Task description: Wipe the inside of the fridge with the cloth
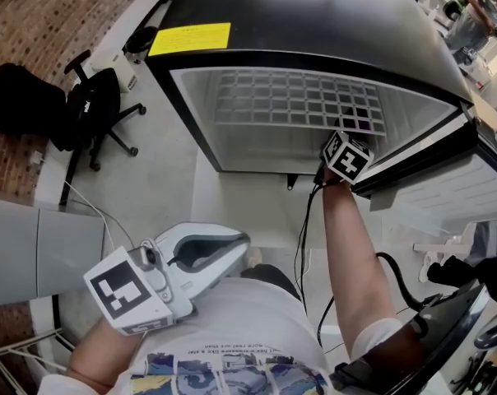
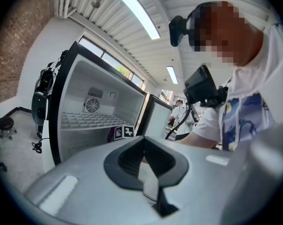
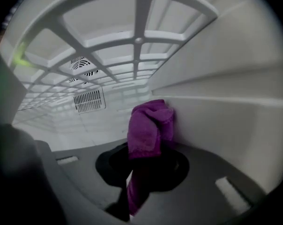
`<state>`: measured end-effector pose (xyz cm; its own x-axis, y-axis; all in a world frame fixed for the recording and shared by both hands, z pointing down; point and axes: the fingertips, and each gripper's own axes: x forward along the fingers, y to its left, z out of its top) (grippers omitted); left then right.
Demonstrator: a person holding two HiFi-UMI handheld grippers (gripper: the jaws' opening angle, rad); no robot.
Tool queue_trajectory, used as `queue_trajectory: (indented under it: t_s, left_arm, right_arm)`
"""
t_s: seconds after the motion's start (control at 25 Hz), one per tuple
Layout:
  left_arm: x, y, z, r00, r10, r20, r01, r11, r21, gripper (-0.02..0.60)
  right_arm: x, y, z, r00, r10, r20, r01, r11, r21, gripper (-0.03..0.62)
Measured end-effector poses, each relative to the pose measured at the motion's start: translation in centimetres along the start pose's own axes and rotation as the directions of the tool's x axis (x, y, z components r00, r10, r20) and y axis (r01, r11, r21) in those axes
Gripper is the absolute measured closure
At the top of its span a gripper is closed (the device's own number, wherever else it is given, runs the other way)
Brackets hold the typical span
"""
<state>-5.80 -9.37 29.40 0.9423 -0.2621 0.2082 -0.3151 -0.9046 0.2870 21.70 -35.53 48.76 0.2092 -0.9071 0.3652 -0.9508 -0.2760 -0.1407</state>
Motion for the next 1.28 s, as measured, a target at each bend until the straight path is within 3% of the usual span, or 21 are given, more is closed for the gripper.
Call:
queue_trajectory:
  t_s: [0.32,0.6,1.28]
  left_arm:
    - [0.3,0.5,-0.1,1.0,0.017,-0.006,-0.017,1.0,-0.006,0.574]
    - [1.1,0.7,-0.3,1.0,0.014,-0.017,-0.014,1.0,-0.027,0.574]
    - [1.1,2.0,-0.7,0.999,0.044,-0.032,-0.045,0.999,-0.025,0.574]
  right_arm:
    - [1.3,1.4,0.8,0.993,0.106,0.056,-0.1,0.989,-0.111,0.542]
    - [2.7,2.0,0.2,0.986,0.16,0.039,-0.152,0.976,-0.157,0.542]
    - [5.3,3.8,-0.6,0.98,0.2,-0.008,-0.197,0.955,-0.221,0.542]
